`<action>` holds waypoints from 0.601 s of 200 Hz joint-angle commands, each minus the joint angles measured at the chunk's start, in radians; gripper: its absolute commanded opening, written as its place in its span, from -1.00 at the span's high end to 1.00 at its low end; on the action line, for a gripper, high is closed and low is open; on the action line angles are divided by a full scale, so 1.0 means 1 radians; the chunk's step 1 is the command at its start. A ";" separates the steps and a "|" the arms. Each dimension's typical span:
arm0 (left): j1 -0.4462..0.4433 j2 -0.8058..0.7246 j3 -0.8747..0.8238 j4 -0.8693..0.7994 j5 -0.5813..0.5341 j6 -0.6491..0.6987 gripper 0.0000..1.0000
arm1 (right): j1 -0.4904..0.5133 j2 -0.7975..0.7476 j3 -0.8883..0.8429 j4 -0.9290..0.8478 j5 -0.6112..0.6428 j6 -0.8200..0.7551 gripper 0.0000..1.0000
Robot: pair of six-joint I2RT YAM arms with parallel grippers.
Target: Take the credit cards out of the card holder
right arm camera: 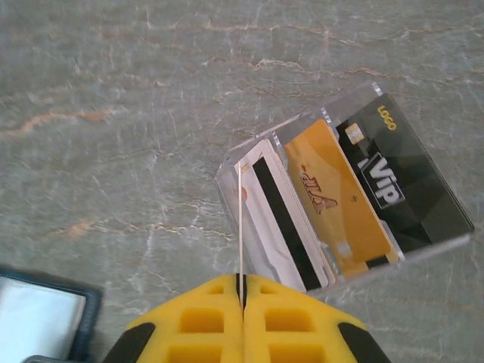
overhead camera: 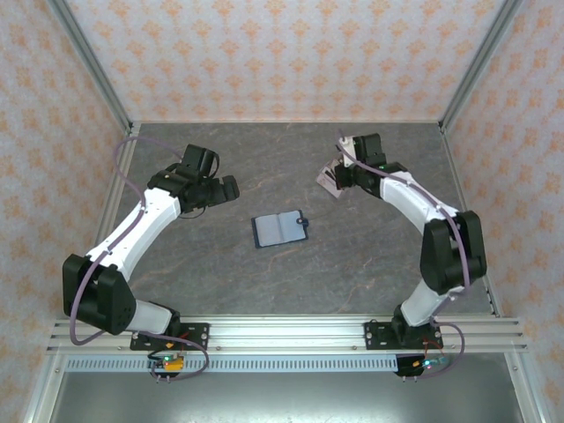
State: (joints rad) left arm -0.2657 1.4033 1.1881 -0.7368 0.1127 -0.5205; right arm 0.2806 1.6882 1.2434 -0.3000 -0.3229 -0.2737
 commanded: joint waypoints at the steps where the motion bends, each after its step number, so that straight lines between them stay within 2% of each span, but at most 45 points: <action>1: 0.009 -0.009 -0.011 -0.024 -0.026 0.024 -1.00 | -0.003 0.053 0.076 0.001 -0.017 -0.172 1.00; 52: 0.009 0.008 -0.005 -0.028 -0.007 0.018 -1.00 | -0.036 0.176 0.211 -0.104 -0.137 -0.266 1.00; 98: 0.009 0.022 0.005 -0.038 -0.002 0.017 -1.00 | -0.040 0.250 0.275 -0.161 -0.105 -0.319 1.00; 120: 0.010 0.032 0.004 -0.035 0.008 0.017 -1.00 | -0.041 0.270 0.292 -0.180 -0.133 -0.320 1.00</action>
State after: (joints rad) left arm -0.2657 1.4170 1.1866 -0.7403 0.1204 -0.5209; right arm 0.2413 1.9308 1.4933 -0.4171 -0.4225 -0.5560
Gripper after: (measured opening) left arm 0.999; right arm 0.049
